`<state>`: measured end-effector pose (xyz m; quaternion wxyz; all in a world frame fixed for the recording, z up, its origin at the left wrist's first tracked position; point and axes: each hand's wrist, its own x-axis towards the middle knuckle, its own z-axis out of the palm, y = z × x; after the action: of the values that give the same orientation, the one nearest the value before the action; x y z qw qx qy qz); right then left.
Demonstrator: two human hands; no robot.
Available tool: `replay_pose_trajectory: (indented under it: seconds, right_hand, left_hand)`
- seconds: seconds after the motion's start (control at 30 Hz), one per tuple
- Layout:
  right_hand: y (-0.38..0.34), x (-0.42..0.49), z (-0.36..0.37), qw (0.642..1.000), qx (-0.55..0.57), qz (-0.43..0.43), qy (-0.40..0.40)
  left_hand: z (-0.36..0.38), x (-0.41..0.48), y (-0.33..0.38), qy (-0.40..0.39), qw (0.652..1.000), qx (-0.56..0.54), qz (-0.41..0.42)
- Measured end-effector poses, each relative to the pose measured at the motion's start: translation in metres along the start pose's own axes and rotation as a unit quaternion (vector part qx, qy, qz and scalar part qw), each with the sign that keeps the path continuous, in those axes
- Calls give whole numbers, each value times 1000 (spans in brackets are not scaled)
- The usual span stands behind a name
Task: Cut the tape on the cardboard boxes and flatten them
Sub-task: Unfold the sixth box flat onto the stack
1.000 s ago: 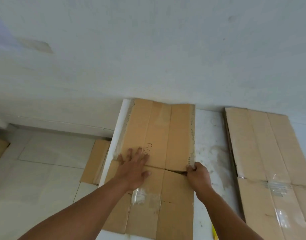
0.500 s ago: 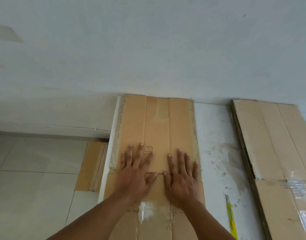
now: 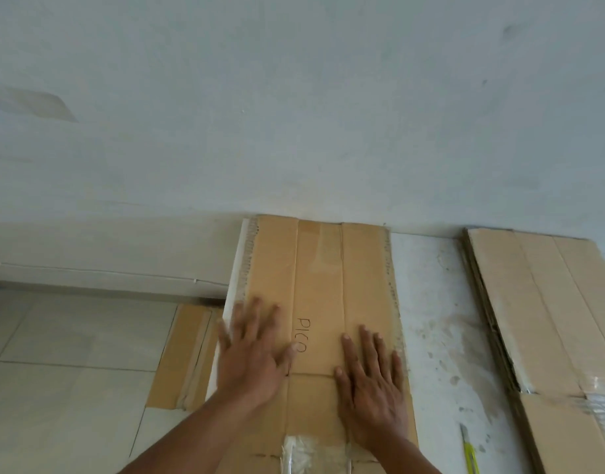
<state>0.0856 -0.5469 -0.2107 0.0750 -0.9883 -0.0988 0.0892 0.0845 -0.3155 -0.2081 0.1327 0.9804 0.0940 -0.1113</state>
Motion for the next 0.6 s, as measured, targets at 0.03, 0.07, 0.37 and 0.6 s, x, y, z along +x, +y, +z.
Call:
replay_pose_trajectory:
  seconds: [0.03,0.07,0.37,0.6]
  right_hand:
    - [1,1,-1,1000,8,0,5]
    - [1,2,-3,1000,20,5,9]
    - [-5,-6,-33,962,126,238,-35]
    - [-12,-1,-59,961,82,242,-102]
  left_hand:
    - [-6,6,-5,0,999,-14,-41]
    - [-12,11,-8,-10,997,-30,-75]
    - [-23,-31,-14,-24,931,-277,-237]
    - [-36,-33,-23,-68,917,-311,-242]
